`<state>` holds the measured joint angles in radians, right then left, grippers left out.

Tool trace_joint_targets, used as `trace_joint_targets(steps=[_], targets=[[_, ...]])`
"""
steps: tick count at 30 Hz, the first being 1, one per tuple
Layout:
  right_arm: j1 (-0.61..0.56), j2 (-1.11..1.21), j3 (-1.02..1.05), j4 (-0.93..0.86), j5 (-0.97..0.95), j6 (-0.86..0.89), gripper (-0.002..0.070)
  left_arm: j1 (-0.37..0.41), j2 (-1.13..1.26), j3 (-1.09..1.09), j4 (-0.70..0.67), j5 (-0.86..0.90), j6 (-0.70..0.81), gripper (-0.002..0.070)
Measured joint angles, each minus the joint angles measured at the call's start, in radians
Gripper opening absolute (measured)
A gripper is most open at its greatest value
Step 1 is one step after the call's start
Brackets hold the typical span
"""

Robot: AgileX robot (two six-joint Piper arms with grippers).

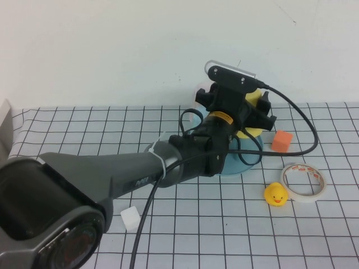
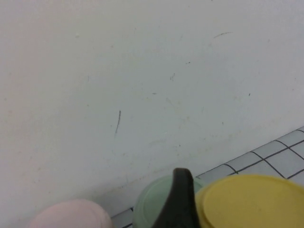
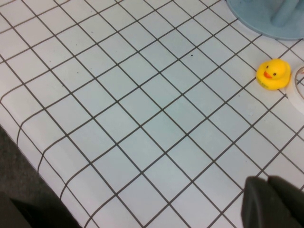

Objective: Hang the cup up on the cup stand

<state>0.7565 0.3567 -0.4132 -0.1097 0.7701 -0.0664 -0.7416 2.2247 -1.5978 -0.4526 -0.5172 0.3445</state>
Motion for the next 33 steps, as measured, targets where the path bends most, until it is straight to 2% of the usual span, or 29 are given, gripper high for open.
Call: trace_joint_targets(steps=[12,15,17,22,23,25,28,33], targets=[[0.0,0.0,0.0,-0.002,0.0,0.0,0.0006,0.0,-0.07,-0.002,-0.072,0.073,0.017,0.0546],[0.0,0.0,0.0,-0.005,0.0,0.002,0.0006,0.0,-0.086,-0.002,-0.076,0.09,0.042,0.0505],[0.0,0.0,0.0,-0.007,0.0,0.006,0.0006,0.0,-0.127,-0.002,-0.076,0.107,0.091,0.0421],[0.0,0.0,0.0,-0.007,-0.002,0.01,0.0006,0.0,-0.274,-0.002,-0.123,0.173,0.303,0.0109],[0.0,0.0,0.002,-0.007,-0.005,0.011,0.0006,0.0,-0.303,-0.002,-0.148,0.187,0.356,0.0078],[0.0,0.0,0.002,-0.007,-0.011,0.016,0.0006,0.0,-0.376,-0.002,-0.244,0.215,0.502,0.0032],[0.0,0.0,0.002,-0.007,-0.021,0.023,0.0005,0.0,-0.491,0.002,-0.475,0.212,0.738,0.0008],[0.0,0.0,0.002,-0.007,-0.023,0.024,0.0003,-0.001,-0.694,0.058,-0.885,0.004,1.136,0.0]])
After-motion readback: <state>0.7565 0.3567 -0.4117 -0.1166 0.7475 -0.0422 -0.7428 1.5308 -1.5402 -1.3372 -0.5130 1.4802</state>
